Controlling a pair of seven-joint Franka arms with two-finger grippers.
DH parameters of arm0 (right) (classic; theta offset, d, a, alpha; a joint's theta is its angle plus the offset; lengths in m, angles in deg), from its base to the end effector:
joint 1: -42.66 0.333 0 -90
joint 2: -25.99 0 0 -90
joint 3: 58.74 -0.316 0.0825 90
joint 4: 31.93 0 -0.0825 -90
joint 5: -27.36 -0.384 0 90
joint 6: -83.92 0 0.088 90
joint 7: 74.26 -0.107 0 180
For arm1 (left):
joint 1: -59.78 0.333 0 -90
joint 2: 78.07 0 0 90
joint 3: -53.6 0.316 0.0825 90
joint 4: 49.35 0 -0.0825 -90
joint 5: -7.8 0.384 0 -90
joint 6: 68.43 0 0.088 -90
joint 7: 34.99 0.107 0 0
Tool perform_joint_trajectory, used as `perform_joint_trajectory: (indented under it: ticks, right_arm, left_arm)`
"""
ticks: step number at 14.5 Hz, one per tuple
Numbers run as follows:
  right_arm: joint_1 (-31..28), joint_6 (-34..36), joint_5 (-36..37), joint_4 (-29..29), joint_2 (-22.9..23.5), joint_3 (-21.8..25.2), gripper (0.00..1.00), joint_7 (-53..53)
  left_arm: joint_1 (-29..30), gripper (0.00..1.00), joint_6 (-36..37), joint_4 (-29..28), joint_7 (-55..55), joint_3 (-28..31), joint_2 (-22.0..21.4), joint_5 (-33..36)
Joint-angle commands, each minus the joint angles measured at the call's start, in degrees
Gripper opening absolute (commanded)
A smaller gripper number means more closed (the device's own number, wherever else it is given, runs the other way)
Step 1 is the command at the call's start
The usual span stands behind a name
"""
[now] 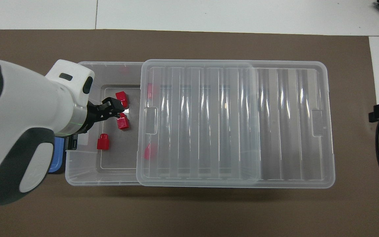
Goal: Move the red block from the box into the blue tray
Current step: 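Reach the left gripper into the box over a red block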
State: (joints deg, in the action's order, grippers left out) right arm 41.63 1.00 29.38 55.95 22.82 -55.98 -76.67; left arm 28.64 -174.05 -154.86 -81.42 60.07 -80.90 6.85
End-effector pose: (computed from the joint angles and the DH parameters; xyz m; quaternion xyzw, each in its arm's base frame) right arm 0.5228 -0.0396 0.6610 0.9982 -0.0559 -0.0158 0.0160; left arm 0.5024 -0.2310 0.5464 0.9813 0.1907 0.0144 0.0236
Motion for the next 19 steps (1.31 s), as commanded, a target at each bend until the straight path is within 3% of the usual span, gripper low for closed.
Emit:
perform_joint_trajectory:
  ticks: [1,11,19]
  right_arm:
    - [0.1,0.0,0.9,0.5,-0.3,-0.1,1.0,-0.1]
    - [0.1,0.3,0.9,0.6,-0.4,0.1,1.0,-0.1]
    - [0.1,0.0,0.9,1.7,-0.9,0.0,1.0,-0.2]
  left_arm:
    - [-1.4,1.0,-9.7,-8.0,-1.7,0.9,0.1,1.1]
    - [4.1,1.0,-17.5,-7.7,8.0,1.2,5.6,1.1]
    - [3.8,1.0,-27.7,-14.2,8.7,1.1,9.4,1.1]
